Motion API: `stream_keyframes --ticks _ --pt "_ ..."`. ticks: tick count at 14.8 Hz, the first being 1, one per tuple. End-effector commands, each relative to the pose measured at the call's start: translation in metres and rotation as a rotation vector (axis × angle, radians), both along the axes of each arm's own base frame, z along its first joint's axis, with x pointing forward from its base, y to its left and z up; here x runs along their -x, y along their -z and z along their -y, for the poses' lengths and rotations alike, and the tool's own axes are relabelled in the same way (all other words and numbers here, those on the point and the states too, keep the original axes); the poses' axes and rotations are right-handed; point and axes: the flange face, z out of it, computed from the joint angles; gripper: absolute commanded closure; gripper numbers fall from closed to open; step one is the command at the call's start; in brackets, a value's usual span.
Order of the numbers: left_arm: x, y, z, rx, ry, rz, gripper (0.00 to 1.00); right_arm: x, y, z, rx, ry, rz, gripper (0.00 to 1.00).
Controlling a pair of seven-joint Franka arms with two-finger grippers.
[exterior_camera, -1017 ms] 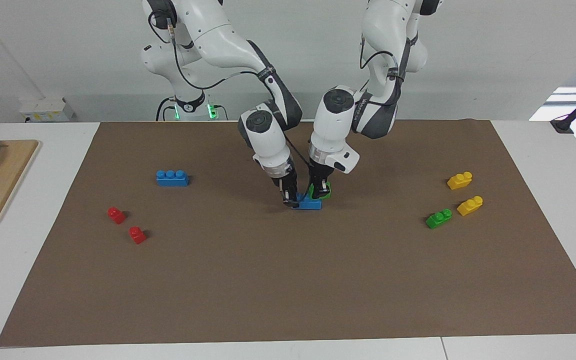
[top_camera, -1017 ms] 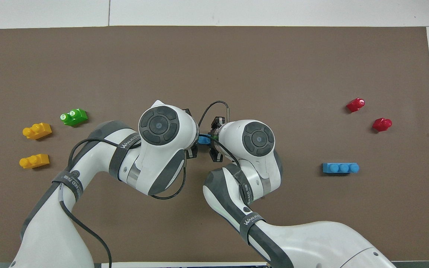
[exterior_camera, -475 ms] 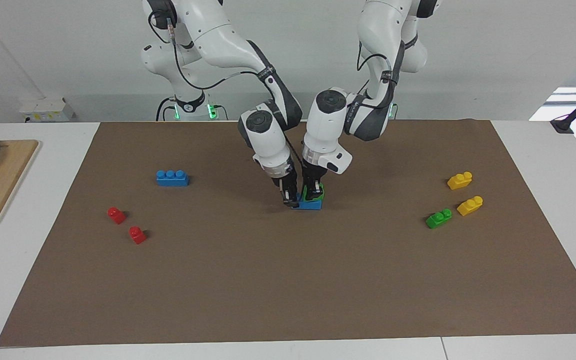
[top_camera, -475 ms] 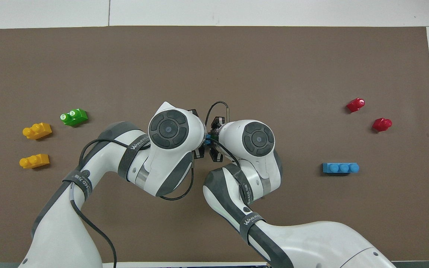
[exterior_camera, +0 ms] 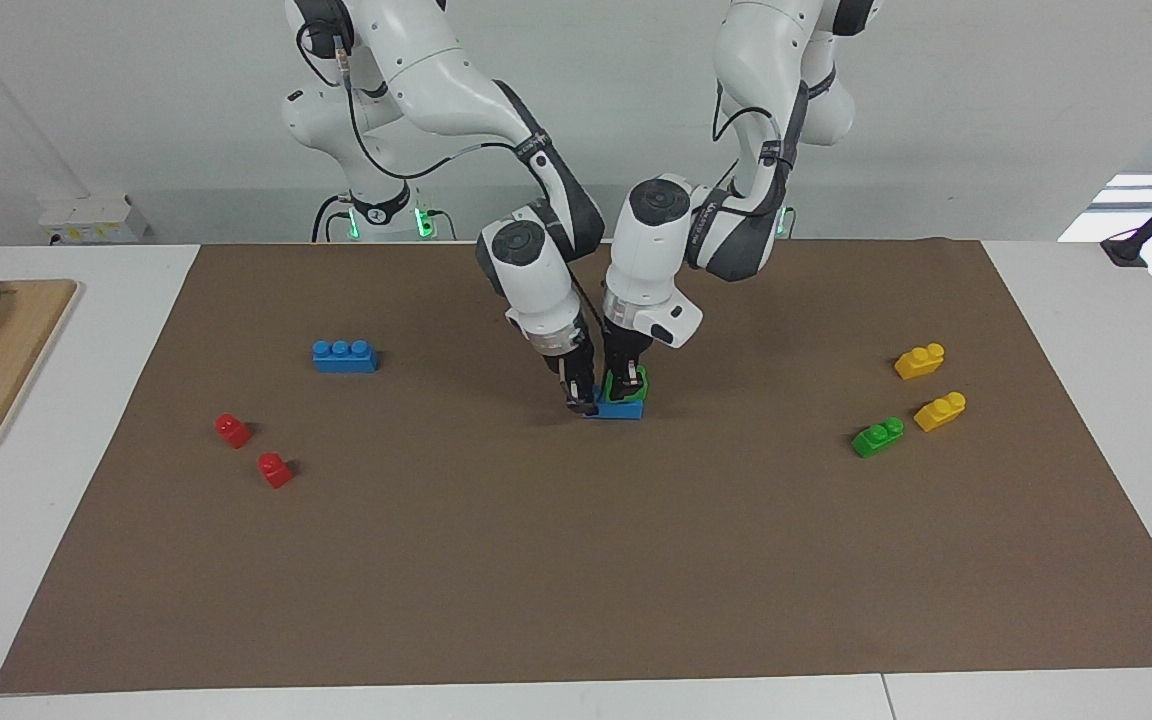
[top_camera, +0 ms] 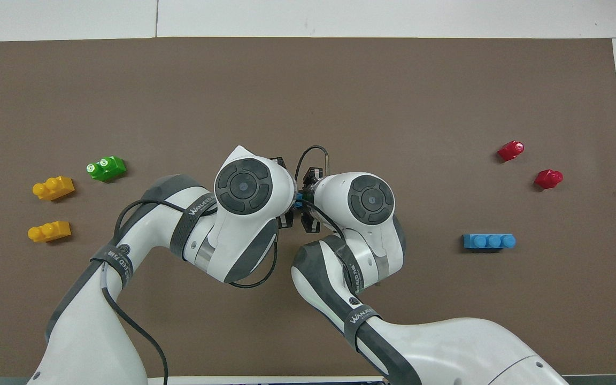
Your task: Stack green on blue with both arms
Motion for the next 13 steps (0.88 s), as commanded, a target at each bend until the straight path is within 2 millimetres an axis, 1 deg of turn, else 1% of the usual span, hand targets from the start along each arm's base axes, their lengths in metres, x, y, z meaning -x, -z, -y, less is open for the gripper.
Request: stream_keyframes --ticks 1,6,8,13 --pt "0.0001 0.0252 -0.0051 -0.051 0.029 -0.029 1.00 0.0015 0.0027 0.0066 0.013 -0.021 0.025 1.00" --pt "0.0015 0.0260 -0.0109 -0.080 0.054 -0.063 1.00 -0.0001 0.0027 0.0090 0.015 -0.028 0.028 1.00" --pt "0.0054 0.0317 -0.0125 -0.081 0.054 -0.067 1.00 -0.0002 0.0028 0.0091 0.015 -0.028 0.028 1.00" --pt "0.0011 0.0324 -0.0117 -0.053 0.051 -0.028 1.00 -0.0007 0.0027 0.0099 0.015 -0.026 0.028 1.00"
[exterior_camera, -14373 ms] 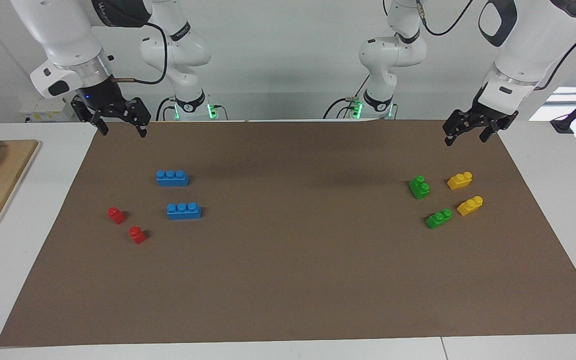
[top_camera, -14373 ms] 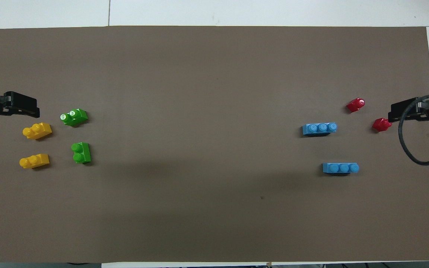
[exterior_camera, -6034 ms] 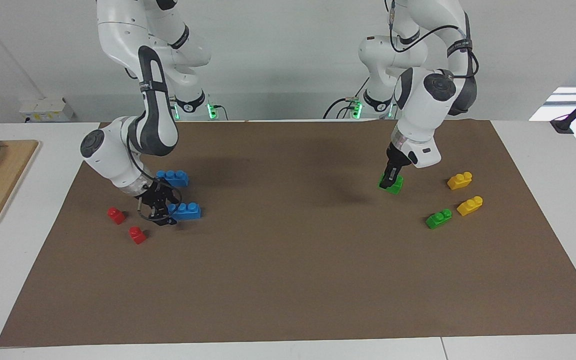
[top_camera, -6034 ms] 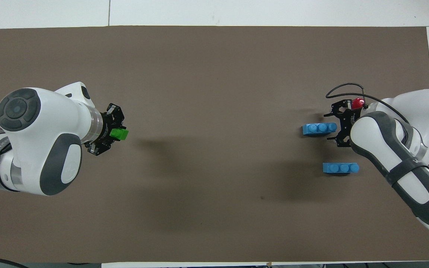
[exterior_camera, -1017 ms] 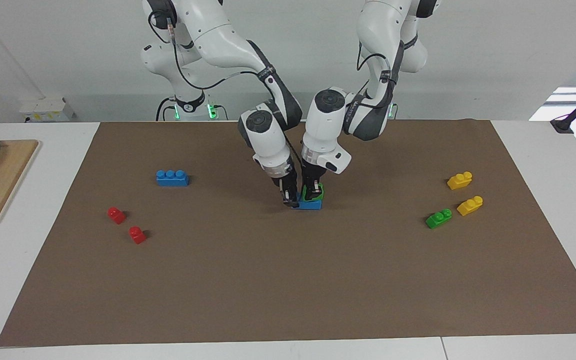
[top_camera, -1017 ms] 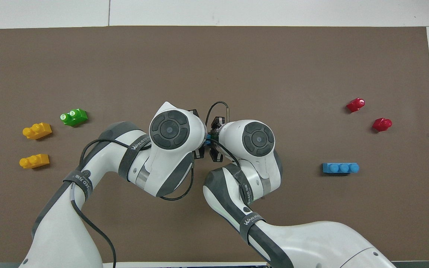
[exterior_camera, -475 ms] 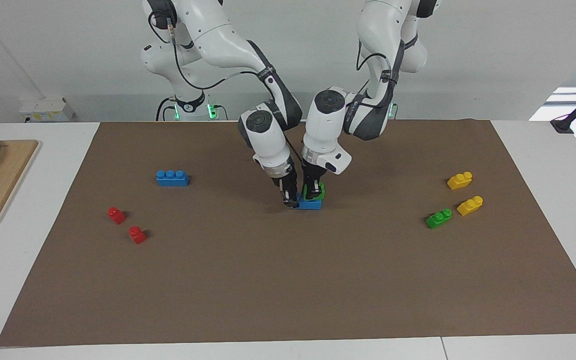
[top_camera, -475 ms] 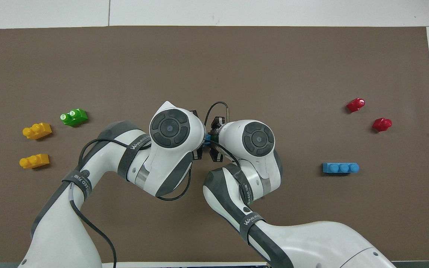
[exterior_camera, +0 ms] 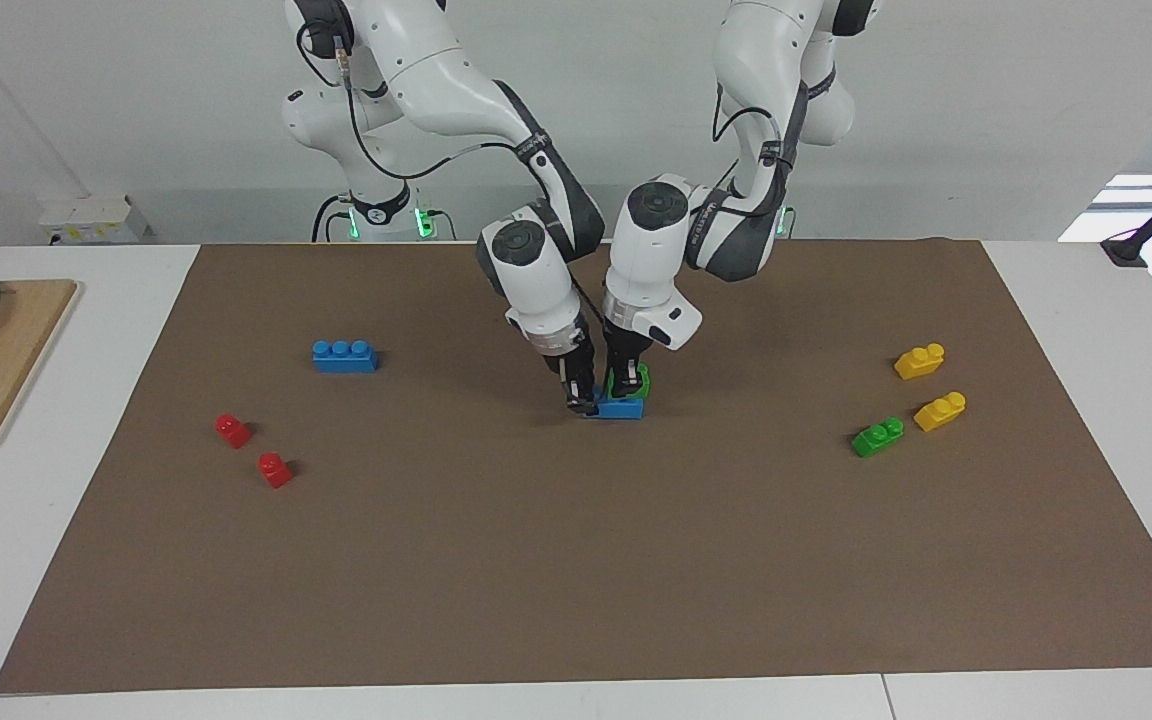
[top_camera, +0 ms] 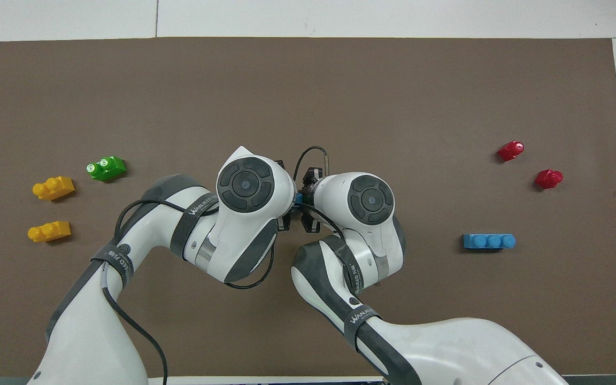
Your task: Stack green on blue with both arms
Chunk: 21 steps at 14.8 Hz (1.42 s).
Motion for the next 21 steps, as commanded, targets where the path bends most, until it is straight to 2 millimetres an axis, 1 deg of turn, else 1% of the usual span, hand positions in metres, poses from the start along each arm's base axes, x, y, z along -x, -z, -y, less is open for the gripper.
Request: stream_keyframes --ticks 1,3,5,7,9,11,14,15,16,17,18,19,21 --pt "-0.003 0.029 -0.011 -0.027 0.004 -0.001 1.00 0.000 0.003 0.009 0.014 -0.020 0.025 1.00" --pt "-0.008 0.031 -0.017 -0.029 0.009 0.001 1.00 0.000 0.004 0.009 0.015 -0.021 0.024 1.00" --pt "-0.009 0.032 -0.019 -0.034 0.042 -0.002 1.00 -0.001 0.003 0.010 0.015 -0.020 0.025 1.00" --pt "-0.008 0.038 -0.022 -0.037 0.064 -0.004 1.00 0.000 0.003 0.009 0.014 -0.021 0.025 1.00" --pt "-0.009 0.051 -0.023 -0.052 0.103 -0.019 1.00 -0.001 0.003 0.010 0.014 -0.020 0.025 1.00" --pt "-0.009 0.053 -0.023 -0.055 0.131 -0.020 1.00 -0.001 0.004 0.011 0.015 -0.021 0.025 1.00" --pt "-0.014 0.054 -0.031 -0.055 0.140 -0.020 1.00 0.000 0.006 0.012 0.013 -0.018 0.035 1.00" --pt "-0.015 0.054 -0.032 -0.056 0.140 -0.021 0.76 0.000 0.006 0.012 0.013 -0.018 0.035 1.00" --pt "-0.017 0.054 -0.035 -0.056 0.134 -0.023 0.23 0.001 0.007 0.012 0.014 -0.020 0.034 1.00" --pt "-0.018 0.052 -0.035 -0.059 0.133 -0.028 0.00 0.001 0.007 0.012 0.015 -0.020 0.033 1.00" --pt "-0.020 0.050 -0.036 -0.060 0.130 -0.028 0.00 0.000 0.007 0.014 0.016 -0.022 0.033 1.00" --pt "-0.021 0.046 -0.036 -0.058 0.130 -0.025 0.00 -0.001 0.007 0.015 0.016 -0.023 0.032 0.85" --pt "-0.032 0.034 -0.053 -0.059 0.099 -0.029 0.00 -0.003 0.005 0.017 0.011 -0.015 0.032 0.28"
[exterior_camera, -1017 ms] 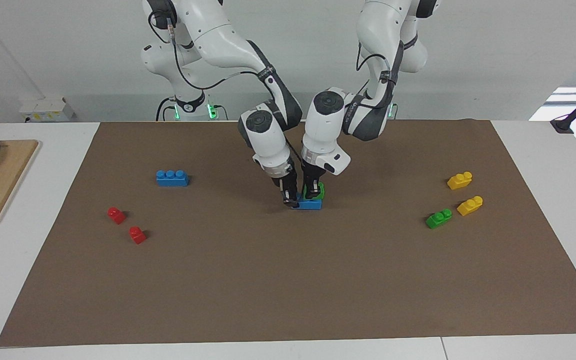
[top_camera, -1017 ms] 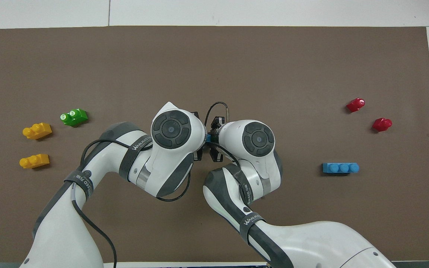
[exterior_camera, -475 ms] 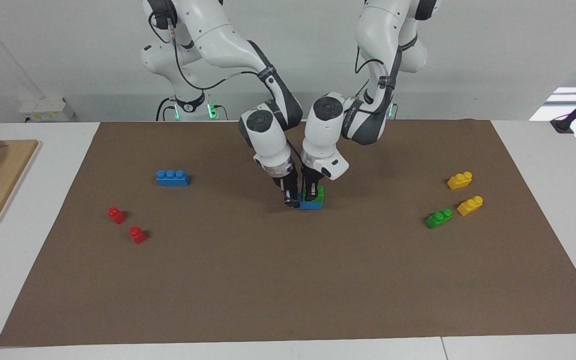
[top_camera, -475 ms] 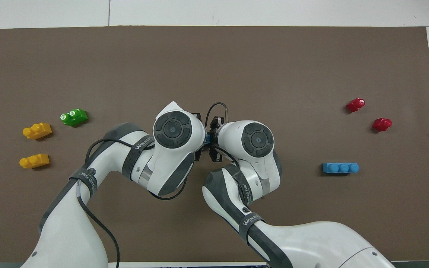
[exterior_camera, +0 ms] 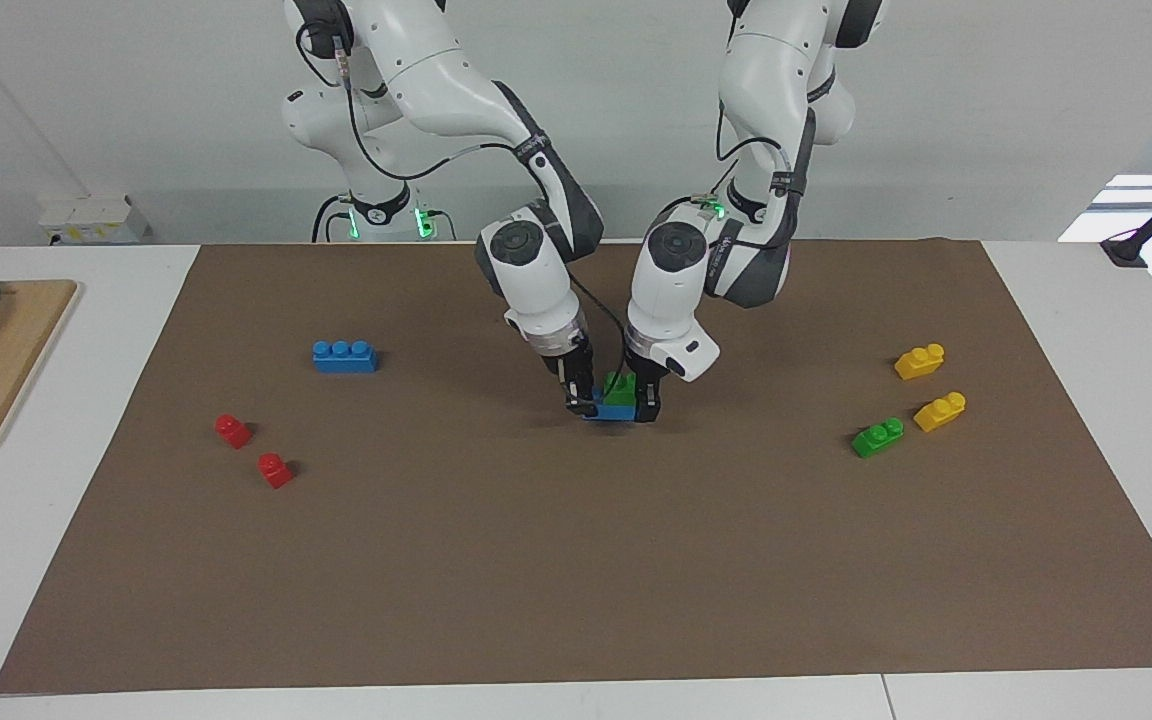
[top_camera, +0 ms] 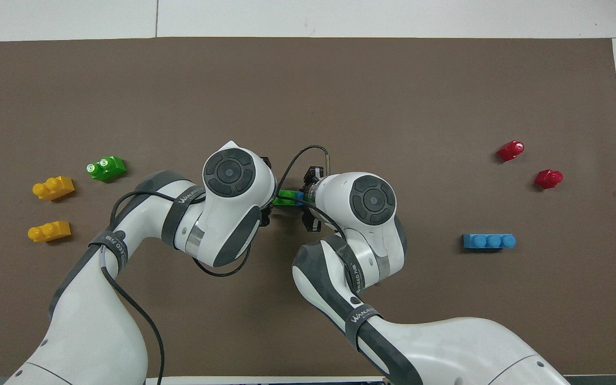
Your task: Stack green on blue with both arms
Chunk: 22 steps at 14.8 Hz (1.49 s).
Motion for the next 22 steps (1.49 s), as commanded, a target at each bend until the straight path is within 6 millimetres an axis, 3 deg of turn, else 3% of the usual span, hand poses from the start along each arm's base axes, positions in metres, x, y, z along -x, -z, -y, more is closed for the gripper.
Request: stream_keyframes --ticks 1,2,4,7,9,13,15,18,22 --pt "-0.015 -0.023 -0.019 -0.013 -0.017 -0.001 0.00 -0.002 0.003 0.012 0.006 -0.015 0.021 0.12" --pt "-0.020 -0.032 -0.024 -0.017 -0.028 -0.006 0.00 -0.004 0.002 0.013 0.006 -0.013 0.016 0.04" --pt "-0.034 -0.054 -0.045 -0.011 -0.066 0.005 0.00 -0.007 -0.001 0.013 0.001 -0.008 0.022 0.01" --pt "-0.037 -0.080 -0.079 -0.024 -0.045 -0.006 0.00 -0.012 -0.011 0.013 -0.004 -0.010 0.020 0.00" --pt "-0.036 -0.098 -0.106 -0.036 0.021 -0.023 0.00 -0.019 -0.031 0.025 -0.009 -0.015 0.019 0.00" --pt "-0.032 -0.137 -0.158 -0.049 0.148 -0.041 0.00 -0.036 -0.068 0.072 -0.006 -0.026 0.011 0.00" --pt "-0.031 -0.155 -0.196 -0.053 0.267 -0.056 0.00 -0.044 -0.092 0.099 0.002 -0.093 0.020 0.00" --pt "-0.025 -0.180 -0.243 -0.051 0.459 -0.068 0.00 -0.055 -0.128 0.141 0.024 -0.296 0.066 0.00" --pt "-0.024 -0.193 -0.278 -0.040 0.705 -0.087 0.00 -0.055 -0.168 0.187 0.056 -0.555 0.129 0.00"
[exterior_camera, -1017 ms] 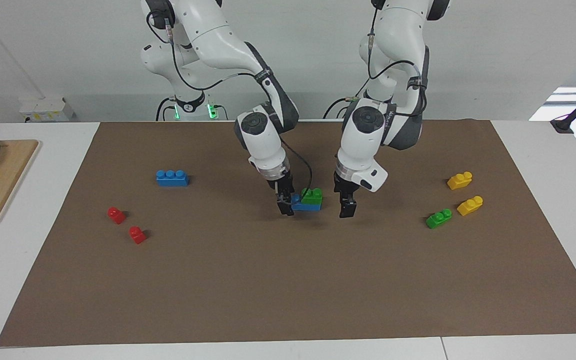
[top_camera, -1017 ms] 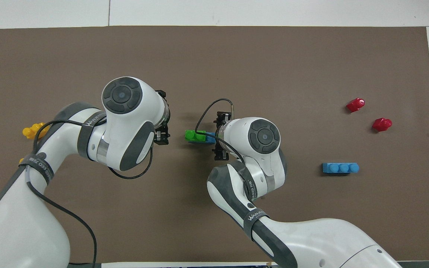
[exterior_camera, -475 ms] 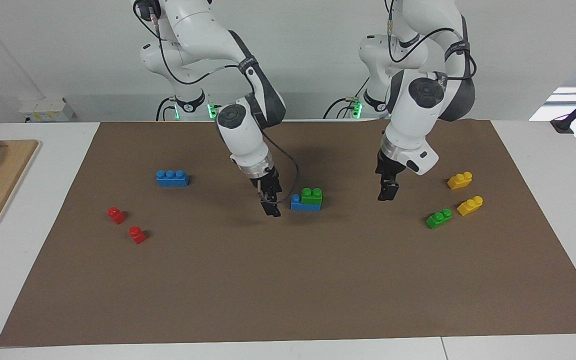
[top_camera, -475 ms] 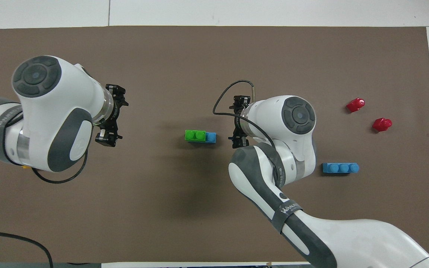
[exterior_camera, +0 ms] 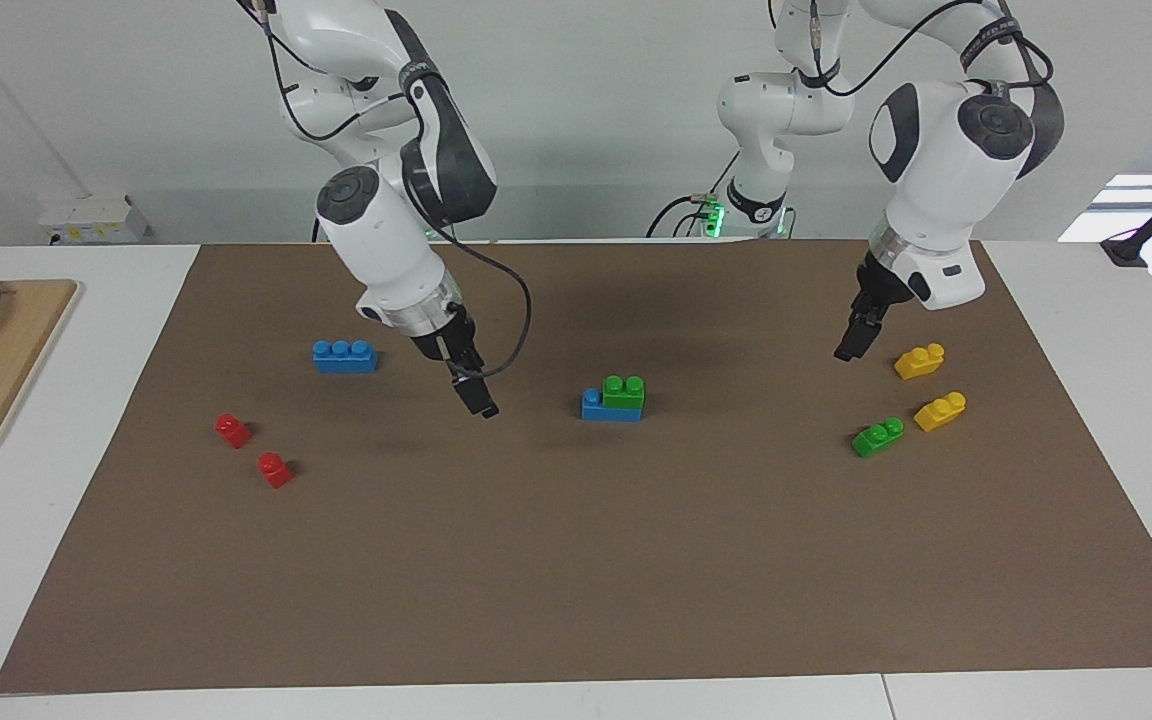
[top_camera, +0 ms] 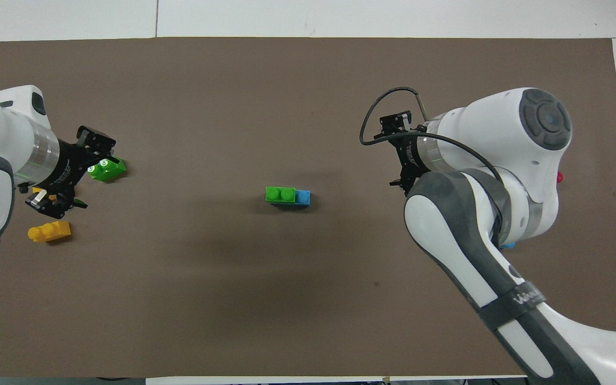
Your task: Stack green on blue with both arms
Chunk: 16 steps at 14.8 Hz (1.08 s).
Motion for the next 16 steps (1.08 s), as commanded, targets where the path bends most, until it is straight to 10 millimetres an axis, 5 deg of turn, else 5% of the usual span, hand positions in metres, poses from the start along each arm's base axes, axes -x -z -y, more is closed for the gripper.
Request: stream_keyframes --ticks 1,6,11,16 --pt "0.008 -0.008 -0.018 -0.005 0.148 -0.028 0.00 0.005 -0.029 0.030 0.024 -0.169 0.049 0.00" --pt "0.001 -0.034 -0.037 -0.024 0.495 -0.088 0.00 0.025 -0.083 0.092 0.121 -0.479 0.117 0.00" --pt "-0.007 -0.028 -0.039 -0.035 0.504 0.008 0.00 0.056 -0.135 0.151 0.254 -0.824 0.172 0.00" --pt "0.004 -0.031 -0.030 -0.021 0.611 -0.041 0.00 0.064 -0.177 0.174 0.318 -1.017 0.146 0.00"
